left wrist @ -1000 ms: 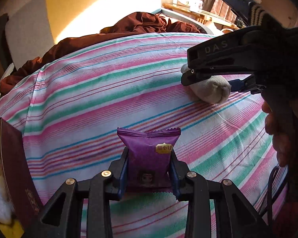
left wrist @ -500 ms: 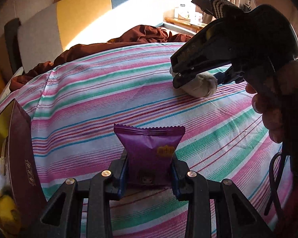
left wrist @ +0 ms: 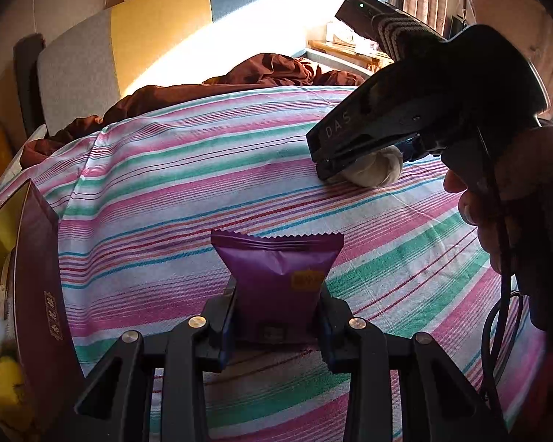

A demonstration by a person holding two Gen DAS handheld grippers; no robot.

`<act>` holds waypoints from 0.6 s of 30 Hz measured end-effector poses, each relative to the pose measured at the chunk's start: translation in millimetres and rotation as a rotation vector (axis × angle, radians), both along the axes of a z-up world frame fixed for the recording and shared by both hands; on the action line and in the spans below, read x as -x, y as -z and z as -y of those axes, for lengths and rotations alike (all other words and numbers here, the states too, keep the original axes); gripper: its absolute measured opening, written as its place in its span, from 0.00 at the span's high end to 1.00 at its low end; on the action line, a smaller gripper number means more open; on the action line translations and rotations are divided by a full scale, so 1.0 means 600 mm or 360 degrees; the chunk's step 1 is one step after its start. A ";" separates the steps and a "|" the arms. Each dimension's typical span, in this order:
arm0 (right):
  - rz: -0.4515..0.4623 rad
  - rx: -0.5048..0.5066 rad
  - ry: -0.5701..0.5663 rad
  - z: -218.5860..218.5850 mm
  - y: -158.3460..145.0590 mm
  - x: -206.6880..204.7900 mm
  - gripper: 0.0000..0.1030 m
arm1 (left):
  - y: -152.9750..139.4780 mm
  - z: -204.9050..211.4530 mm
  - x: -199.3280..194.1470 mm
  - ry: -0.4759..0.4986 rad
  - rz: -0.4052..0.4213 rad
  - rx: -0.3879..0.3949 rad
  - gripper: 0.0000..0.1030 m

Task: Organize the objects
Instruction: 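Carry the purple snack packet over the gold tray with the left tool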

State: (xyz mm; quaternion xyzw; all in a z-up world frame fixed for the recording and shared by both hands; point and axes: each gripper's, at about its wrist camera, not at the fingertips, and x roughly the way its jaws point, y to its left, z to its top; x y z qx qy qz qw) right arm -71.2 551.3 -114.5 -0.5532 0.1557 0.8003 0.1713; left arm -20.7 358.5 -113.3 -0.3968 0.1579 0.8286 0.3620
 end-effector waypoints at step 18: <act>-0.0065 -0.0137 -0.0058 0.052 0.001 0.004 0.43 | -0.089 0.051 -0.042 0.0018 -0.0086 -0.0051 0.68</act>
